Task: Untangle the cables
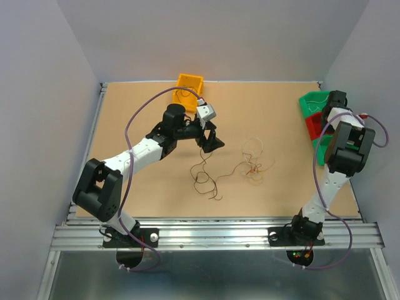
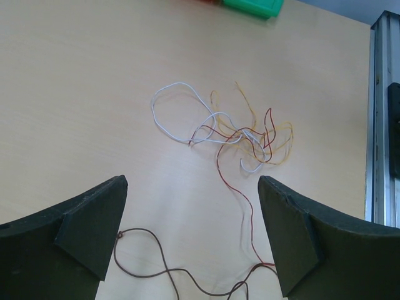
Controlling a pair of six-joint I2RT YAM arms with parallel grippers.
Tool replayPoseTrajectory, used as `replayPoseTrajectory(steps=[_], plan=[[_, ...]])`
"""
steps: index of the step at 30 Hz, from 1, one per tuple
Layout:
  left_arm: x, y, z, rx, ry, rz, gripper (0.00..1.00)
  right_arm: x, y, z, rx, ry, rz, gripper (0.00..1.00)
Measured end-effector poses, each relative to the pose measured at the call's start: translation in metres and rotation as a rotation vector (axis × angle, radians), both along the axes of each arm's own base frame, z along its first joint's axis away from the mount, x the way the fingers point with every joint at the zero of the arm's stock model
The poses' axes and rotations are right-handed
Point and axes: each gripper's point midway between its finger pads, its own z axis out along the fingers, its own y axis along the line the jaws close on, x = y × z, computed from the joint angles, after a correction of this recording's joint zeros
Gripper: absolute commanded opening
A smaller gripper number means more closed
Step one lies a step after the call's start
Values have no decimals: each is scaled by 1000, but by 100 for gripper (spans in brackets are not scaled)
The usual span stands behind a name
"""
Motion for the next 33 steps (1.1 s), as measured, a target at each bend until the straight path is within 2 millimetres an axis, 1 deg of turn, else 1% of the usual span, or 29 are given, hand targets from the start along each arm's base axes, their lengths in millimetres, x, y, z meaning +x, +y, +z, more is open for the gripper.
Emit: replayPoseTrajectory(steps=[4, 7, 10, 14, 16, 17, 18, 19, 25, 27, 28, 29, 30, 31, 33], plan=[[2, -1, 2, -2, -3, 0, 97, -5, -3, 7, -75, 44, -23, 40], [3, -2, 2, -2, -4, 0, 97, -10, -3, 13, -101, 65, -27, 41], [3, -2, 0, 2, 4, 0, 97, -12, -3, 31, -133, 59, -24, 51], [3, -2, -1, 3, 4, 0, 97, -13, -4, 56, -174, 33, -21, 52], [3, -2, -1, 3, 4, 0, 97, -13, -3, 65, -190, 27, -18, 59], [3, -2, -1, 3, 4, 0, 97, -14, -4, 69, -198, 25, -18, 60], [3, -2, -1, 3, 4, 0, 97, -14, -4, 71, -202, 22, -18, 60], [3, -2, -1, 3, 4, 0, 97, -15, -4, 74, -208, 24, -14, 63], [3, -2, -1, 3, 3, 0, 97, -17, -2, 85, -236, 53, 39, 64], [4, -2, -1, 4, 1, 1, 97, -18, 1, 88, -243, 77, 86, 66], [4, -2, -1, 4, 1, 2, 97, -17, 2, 89, -246, 86, 108, 70], [4, -2, -1, 5, 1, 3, 97, -16, 7, 91, -252, 99, 155, 78], [4, -2, -1, 5, 0, 3, 97, -15, 10, 93, -256, 104, 190, 82], [4, -2, -1, 5, 0, 3, 97, -15, 15, 96, -268, 107, 238, 84], [3, -3, -1, 7, -2, 1, 97, -18, 27, 103, -285, 101, 292, 86]])
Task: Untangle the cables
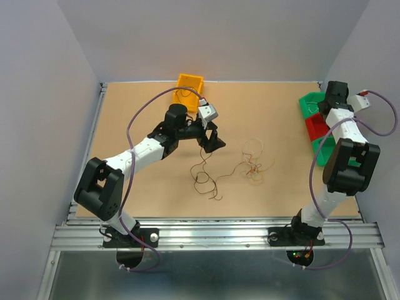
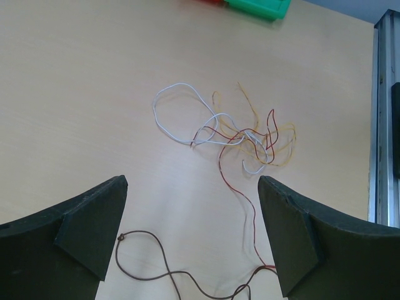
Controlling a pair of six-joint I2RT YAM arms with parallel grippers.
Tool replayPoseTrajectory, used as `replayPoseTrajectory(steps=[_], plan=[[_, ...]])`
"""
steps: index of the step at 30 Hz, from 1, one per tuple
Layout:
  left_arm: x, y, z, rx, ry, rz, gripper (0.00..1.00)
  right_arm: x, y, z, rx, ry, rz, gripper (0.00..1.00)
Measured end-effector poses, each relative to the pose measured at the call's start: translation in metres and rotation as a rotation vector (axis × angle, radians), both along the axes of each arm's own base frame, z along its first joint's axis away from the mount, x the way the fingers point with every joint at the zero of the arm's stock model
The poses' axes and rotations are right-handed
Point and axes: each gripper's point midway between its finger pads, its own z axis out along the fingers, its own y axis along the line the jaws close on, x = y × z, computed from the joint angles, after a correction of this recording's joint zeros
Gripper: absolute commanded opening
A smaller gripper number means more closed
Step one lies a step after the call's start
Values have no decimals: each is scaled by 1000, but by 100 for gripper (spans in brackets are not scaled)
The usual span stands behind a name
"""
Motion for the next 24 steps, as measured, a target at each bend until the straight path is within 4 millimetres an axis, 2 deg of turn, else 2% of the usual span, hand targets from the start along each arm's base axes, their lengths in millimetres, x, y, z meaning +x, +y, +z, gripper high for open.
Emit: replayPoseTrajectory(steps=[4, 7, 9, 13, 15, 19, 21, 24], plan=[[-5, -7, -1, 10, -16, -11, 97, -14, 36, 17, -29, -28, 157, 85], [-13, -15, -2, 18, -28, -28, 97, -24, 72, 31, -38, -120, 329, 87], [-18, -20, -3, 25, -33, -39, 97, -35, 99, 32, -18, -178, 465, 90], [-37, -37, -6, 38, -41, -84, 97, -51, 143, 40, -7, -269, 666, 94], [-49, -52, -11, 53, -36, -120, 97, -56, 159, 48, -8, -308, 745, 95], [-67, -87, -31, 99, -7, -178, 95, -62, 173, 68, -40, -371, 816, 95], [-69, -109, -45, 132, 17, -193, 90, -63, 174, 76, -55, -392, 828, 95], [-63, -130, -69, 185, 61, -185, 86, -62, 175, 78, -62, -400, 838, 95]])
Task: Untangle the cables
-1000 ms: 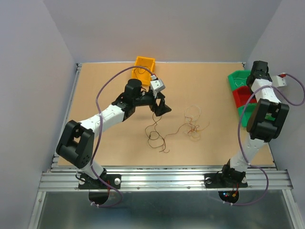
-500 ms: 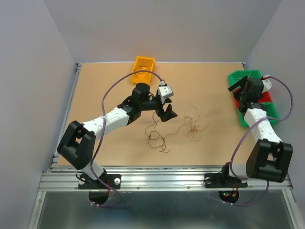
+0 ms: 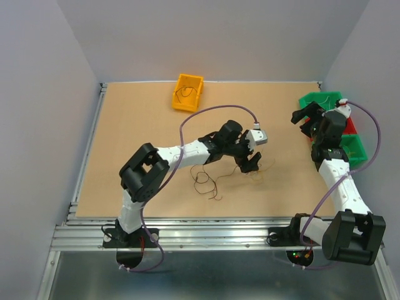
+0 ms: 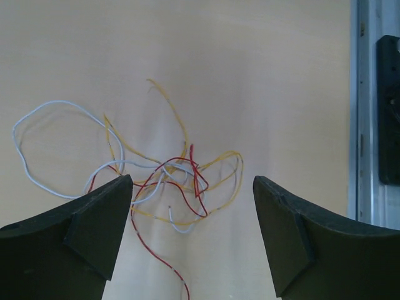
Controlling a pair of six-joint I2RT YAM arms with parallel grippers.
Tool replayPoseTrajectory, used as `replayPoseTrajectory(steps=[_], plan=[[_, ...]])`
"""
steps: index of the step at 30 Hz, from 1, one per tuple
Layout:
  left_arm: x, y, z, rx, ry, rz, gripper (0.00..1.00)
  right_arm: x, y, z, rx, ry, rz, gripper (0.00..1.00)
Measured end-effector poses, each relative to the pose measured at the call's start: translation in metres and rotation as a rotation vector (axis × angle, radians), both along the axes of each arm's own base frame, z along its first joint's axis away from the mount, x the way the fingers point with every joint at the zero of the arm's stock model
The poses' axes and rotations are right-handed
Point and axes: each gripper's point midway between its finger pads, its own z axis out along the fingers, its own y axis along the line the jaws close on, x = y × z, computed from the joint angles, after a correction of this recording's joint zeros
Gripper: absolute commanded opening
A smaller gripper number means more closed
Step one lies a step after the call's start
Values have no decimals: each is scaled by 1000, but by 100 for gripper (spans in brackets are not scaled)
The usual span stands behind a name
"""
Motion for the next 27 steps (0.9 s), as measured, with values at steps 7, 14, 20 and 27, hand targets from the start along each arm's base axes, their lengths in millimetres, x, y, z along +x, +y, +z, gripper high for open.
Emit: replayPoseTrajectory(steps=[7, 14, 20, 27], plan=[[16, -2, -52, 142, 81, 78, 75, 0, 0, -2, -6, 6, 2, 96], [15, -9, -48, 160, 83, 80, 51, 0, -1, -2, -6, 6, 0, 96], [8, -12, -46, 158, 90, 58, 53, 0, -1, -4, -6, 10, -2, 96], [0, -16, -45, 153, 93, 36, 55, 2, -5, -11, -9, 29, -20, 96]])
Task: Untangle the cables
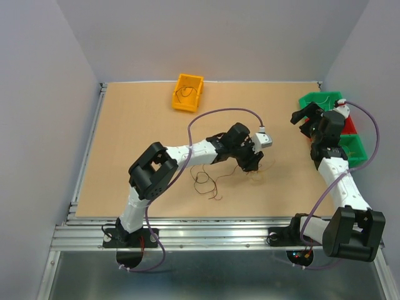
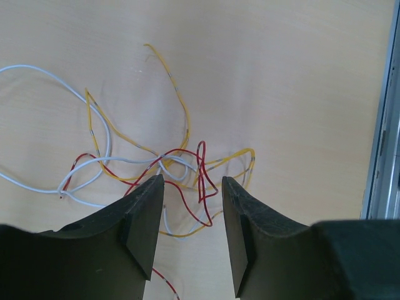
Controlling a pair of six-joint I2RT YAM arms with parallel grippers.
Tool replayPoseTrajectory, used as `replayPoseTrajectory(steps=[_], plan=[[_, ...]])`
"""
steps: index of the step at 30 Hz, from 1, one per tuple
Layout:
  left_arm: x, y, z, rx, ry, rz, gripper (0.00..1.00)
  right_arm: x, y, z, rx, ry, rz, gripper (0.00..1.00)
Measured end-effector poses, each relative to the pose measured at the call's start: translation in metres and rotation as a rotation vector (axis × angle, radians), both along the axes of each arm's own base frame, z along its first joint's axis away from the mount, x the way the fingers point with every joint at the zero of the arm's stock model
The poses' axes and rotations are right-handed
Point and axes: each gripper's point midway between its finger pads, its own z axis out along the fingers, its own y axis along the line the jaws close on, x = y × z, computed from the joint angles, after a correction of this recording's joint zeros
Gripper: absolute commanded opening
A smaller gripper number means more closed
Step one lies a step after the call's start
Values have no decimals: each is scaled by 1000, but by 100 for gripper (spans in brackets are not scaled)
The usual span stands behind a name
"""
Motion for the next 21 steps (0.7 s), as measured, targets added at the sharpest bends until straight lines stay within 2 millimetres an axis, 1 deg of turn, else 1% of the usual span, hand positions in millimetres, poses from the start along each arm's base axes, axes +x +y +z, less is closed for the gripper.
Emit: replayPoseTrajectory(steps=[1, 2, 4, 6, 7, 12, 14, 15, 17, 18, 19, 21], plan=[[-1, 0, 0, 0, -1, -1, 56, 0, 0, -1, 0, 2, -1, 96], [-1, 0, 0, -6, -6, -2, 59, 0, 0, -1, 0, 3, -1, 96], [-4, 4, 0, -10, -11, 0, 61, 1, -1, -2, -1, 6, -4, 96], [-7, 9, 1, -10, -11, 0, 61, 1, -1, -3, -1, 9, -6, 96], [-7, 8, 3, -14, -15, 0, 59, 1, -2, -4, -2, 11, -7, 96], [-9, 1, 8, -27, -28, -10, 58, 1, -2, -4, -8, 13, -8, 96], [-10, -5, 11, -28, -33, -18, 52, 1, -3, -5, -9, 13, -10, 96], [-10, -8, 11, -28, -36, -19, 42, 1, -3, -5, -10, 13, -12, 96], [-12, -14, 11, -24, -45, -25, 28, 1, -3, -5, -10, 14, -13, 96], [-11, -16, 10, -20, -45, -25, 12, 1, -3, -5, -10, 14, -13, 96], [-12, -17, 9, -14, -44, -23, 1, 1, -3, -5, -10, 14, -13, 96], [-11, -18, 5, 0, -50, -23, 0, -1, -3, -9, -9, 20, -13, 96]])
